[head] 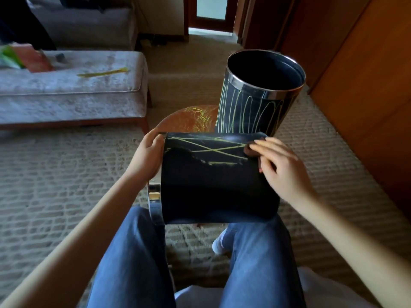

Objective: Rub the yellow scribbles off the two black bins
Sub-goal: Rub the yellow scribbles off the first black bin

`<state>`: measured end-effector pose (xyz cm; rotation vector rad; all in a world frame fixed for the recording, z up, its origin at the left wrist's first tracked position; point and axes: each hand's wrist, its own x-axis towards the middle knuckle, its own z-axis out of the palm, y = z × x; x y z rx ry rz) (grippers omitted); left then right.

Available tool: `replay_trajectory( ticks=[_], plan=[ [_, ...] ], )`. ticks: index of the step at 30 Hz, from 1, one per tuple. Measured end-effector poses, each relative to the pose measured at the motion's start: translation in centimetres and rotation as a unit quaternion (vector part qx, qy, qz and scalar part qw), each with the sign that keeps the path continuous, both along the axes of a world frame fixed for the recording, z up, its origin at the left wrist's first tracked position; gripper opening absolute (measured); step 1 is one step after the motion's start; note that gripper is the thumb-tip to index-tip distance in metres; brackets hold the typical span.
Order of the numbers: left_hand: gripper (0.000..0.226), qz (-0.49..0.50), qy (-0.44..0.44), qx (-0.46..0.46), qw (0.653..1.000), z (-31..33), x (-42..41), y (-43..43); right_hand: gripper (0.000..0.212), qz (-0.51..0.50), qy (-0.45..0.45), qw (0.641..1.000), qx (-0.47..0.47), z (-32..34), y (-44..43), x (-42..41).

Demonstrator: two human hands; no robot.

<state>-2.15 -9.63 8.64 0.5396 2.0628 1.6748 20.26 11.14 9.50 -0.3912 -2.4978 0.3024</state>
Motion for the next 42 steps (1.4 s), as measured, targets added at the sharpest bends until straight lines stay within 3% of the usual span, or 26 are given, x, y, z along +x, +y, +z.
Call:
replay_trajectory(
  ticks=[3,5,7,10,12,15,17,19,23,28,30,37,42],
  plan=[
    [0.024,0.023,-0.017,0.014,0.999,-0.9,0.2,-0.7,0.034,-0.049,-0.151,0.981,-0.116,2.7,2.2,-4.5],
    [0.052,0.041,-0.042,0.02,0.998,-1.5,0.1,-1.1,0.035,-0.067,-0.246,0.951,-0.173,4.2,3.4,-7.4],
    [0.056,0.05,-0.052,0.028,0.997,-1.5,0.2,-1.0,0.038,-0.066,-0.273,0.942,-0.184,4.4,4.0,-8.5],
    [0.052,0.046,-0.052,0.026,0.997,-0.7,0.2,-0.6,0.039,-0.032,-0.189,0.975,-0.113,3.3,2.0,-5.7],
    [0.029,0.05,-0.05,0.027,0.997,-0.4,0.4,-0.2,0.036,0.006,-0.085,0.996,-0.029,1.7,-0.3,-2.4],
    [0.039,0.048,-0.043,0.032,0.997,-0.4,0.1,0.3,0.033,0.055,-0.004,0.998,0.026,-1.2,-3.4,1.9],
    [0.032,0.045,-0.045,0.04,0.997,-0.7,-0.2,0.5,0.033,0.077,0.007,0.995,0.056,-2.4,-4.9,3.9],
    [0.038,0.042,-0.039,0.034,0.998,-1.0,-0.6,0.4,0.033,0.093,0.016,0.993,0.073,-2.3,-5.0,4.0],
    [0.04,0.043,-0.031,0.029,0.998,-1.1,-0.4,0.5,0.033,0.064,0.004,0.997,0.03,-0.1,-2.8,-0.5],
    [0.04,0.055,-0.008,-0.001,0.998,-0.7,-0.1,0.7,0.037,-0.047,-0.187,0.979,-0.07,2.6,1.2,-8.6],
    [0.029,0.054,-0.013,-0.009,0.998,-0.2,-0.3,0.9,0.038,-0.066,-0.225,0.968,-0.093,2.5,2.0,-10.0],
    [0.033,0.031,-0.029,-0.024,0.999,-1.3,-1.7,0.9,0.036,0.057,-0.018,0.998,0.033,-0.5,-3.3,-1.8],
    [0.034,0.033,-0.042,-0.016,0.998,-0.9,-1.1,0.7,0.034,0.153,-0.035,0.981,0.116,-1.6,-4.1,1.6]
  ],
)
